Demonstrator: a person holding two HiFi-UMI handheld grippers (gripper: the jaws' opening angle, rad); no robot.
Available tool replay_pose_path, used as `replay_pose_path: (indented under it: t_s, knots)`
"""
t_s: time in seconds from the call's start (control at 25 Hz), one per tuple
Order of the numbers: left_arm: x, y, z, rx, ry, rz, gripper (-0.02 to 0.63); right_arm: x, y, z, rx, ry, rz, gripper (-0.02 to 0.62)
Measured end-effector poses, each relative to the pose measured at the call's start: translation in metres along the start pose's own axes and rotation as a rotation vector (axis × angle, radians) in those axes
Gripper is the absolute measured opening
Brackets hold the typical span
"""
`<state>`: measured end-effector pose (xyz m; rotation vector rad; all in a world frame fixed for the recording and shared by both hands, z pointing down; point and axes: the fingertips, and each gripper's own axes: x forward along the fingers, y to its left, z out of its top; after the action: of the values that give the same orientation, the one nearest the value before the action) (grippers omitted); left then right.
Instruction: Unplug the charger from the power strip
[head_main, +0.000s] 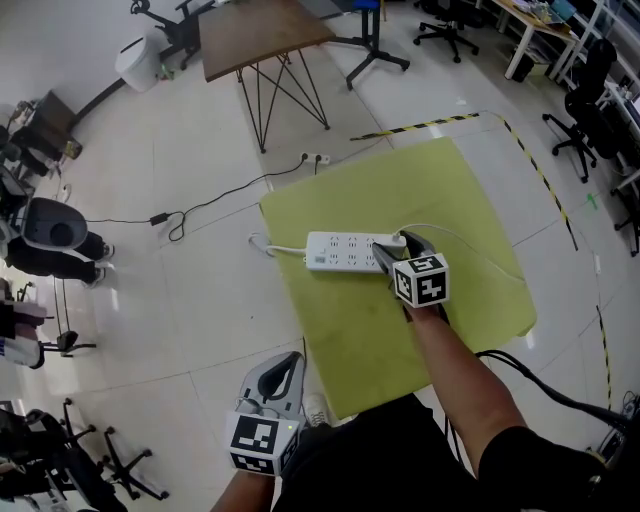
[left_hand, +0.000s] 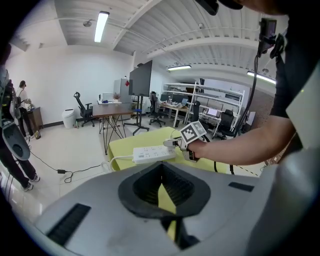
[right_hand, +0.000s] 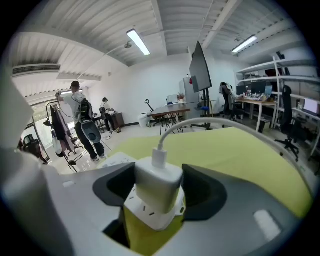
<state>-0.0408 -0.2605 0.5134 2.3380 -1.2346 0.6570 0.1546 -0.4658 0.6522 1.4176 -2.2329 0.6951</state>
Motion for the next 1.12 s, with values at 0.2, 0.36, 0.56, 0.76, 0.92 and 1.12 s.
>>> replay_pose_path:
  t_s: [0.2, 0.36, 0.56, 0.76, 0.92, 1.12]
  knots:
    - [-0.004, 0.007, -0.003, -0.009, -0.001, 0.020, 0.006, 0.000, 0.004, 0.007, -0.013, -0.027, 0.007, 0.273]
    - [-0.005, 0.011, -0.003, -0.022, -0.017, 0.029, 0.006, -0.005, 0.008, 0.015, -0.022, -0.052, 0.022, 0.273]
    - [-0.010, 0.010, 0.006, -0.041, -0.044, 0.026, 0.006, -0.027, 0.021, 0.020, 0.002, -0.056, 0.059, 0.273]
    - [-0.013, 0.011, 0.006, -0.026, -0.063, 0.016, 0.006, -0.057, 0.050, -0.002, 0.047, 0.032, 0.162, 0.273]
    - [-0.019, 0.013, 0.007, -0.021, -0.081, -0.005, 0.006, -0.082, 0.080, -0.047, 0.017, 0.187, 0.240, 0.273]
    - [-0.019, 0.004, 0.002, -0.020, -0.079, -0.058, 0.006, -0.123, 0.123, -0.125, -0.038, 0.447, 0.340, 0.273]
